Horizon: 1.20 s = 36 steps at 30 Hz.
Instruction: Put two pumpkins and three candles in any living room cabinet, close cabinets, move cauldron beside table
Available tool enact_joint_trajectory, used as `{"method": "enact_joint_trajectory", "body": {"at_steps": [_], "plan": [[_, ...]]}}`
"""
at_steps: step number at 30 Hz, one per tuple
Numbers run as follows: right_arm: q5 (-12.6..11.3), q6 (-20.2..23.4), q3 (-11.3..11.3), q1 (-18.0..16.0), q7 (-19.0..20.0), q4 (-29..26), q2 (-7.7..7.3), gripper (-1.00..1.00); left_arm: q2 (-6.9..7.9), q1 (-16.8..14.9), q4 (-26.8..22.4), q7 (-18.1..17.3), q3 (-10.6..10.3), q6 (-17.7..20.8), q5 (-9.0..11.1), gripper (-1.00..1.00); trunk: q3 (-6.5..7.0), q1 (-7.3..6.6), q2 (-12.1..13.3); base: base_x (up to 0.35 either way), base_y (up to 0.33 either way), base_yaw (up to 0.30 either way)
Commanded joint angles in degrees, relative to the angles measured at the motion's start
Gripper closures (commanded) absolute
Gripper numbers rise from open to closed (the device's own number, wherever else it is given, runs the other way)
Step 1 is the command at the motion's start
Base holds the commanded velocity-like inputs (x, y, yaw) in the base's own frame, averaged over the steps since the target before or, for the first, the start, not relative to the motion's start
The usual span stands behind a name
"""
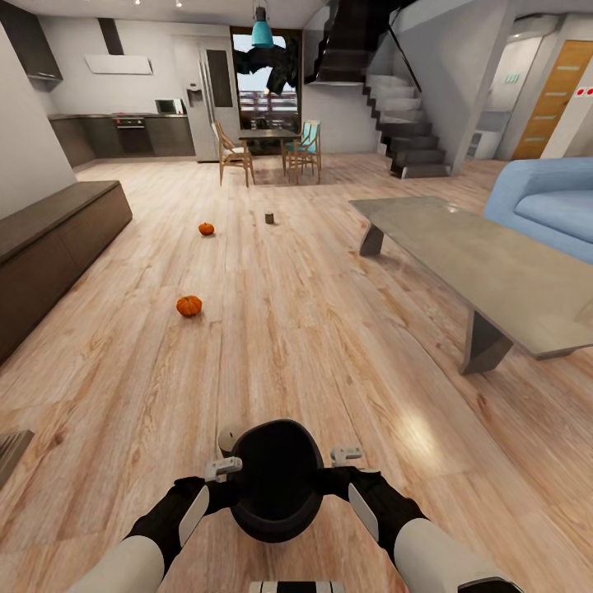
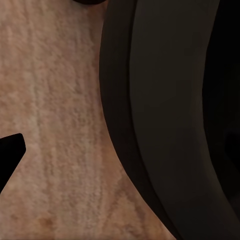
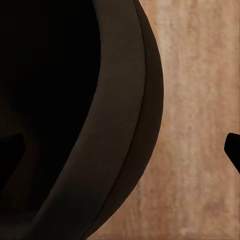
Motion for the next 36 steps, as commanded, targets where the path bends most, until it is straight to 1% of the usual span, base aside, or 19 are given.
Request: {"method": "enact_joint_trajectory", "body": {"at_steps": [1, 10, 16, 20, 24, 25, 36], "plan": [[-0.37, 0.33, 0.13, -0.01, -0.09, -0.07, 0.0, -1.0, -0.04, 0.0, -0.11, 0.04, 0.32, 0.37, 0.41, -1.0, -0.05, -0.01, -0.02, 0.0, 0.0, 0.0], [-0.37, 0.48, 0.13, -0.01, -0.66, -0.04, 0.0, -1.0, -0.04, 0.0, -0.11, 0.04, 0.32, 0.37, 0.41, -1.0, -0.05, -0.01, -0.02, 0.0, 0.0, 0.0], [-0.37, 0.65, 0.13, -0.01, -3.28, 0.11, 0.0, -1.0, -0.11, 0.0, -0.11, 0.04, 0.32, 0.37, 0.42, -1.0, -0.05, -0.01, -0.02, 0.0, 0.0, 0.0], [-0.36, 0.39, 0.13, -0.01, -3.85, 2.47, 0.0, -1.0, -0.08, 0.0, -0.11, 0.04, 0.32, 0.37, 0.42, -1.0, -0.05, -0.01, -0.02, 0.0, 0.0, 0.0], [-0.32, 0.27, 0.13, -0.01, -3.98, 3.37, 0.0, -1.0, -0.06, 0.0, -0.11, 0.04, 0.32, 0.37, 0.42, -1.0, -0.05, -0.01, -0.02, 0.0, 0.0, 0.0], [-0.34, 0.27, 0.13, -0.01, -3.99, 3.41, 0.0, 1.0, -0.06, 0.0, -0.11, 0.04, 0.32, 0.37, 0.42, -1.0, -0.05, -0.01, -0.02, 0.0, 0.0, 0.0], [-0.34, 0.17, 0.13, -0.01, -3.92, 3.48, 0.0, 1.0, -0.05, 0.0, -0.13, 0.04, 0.32, 0.37, 0.42, -1.0, -0.05, -0.01, -0.02, 0.0, 0.0, 0.0]]}}
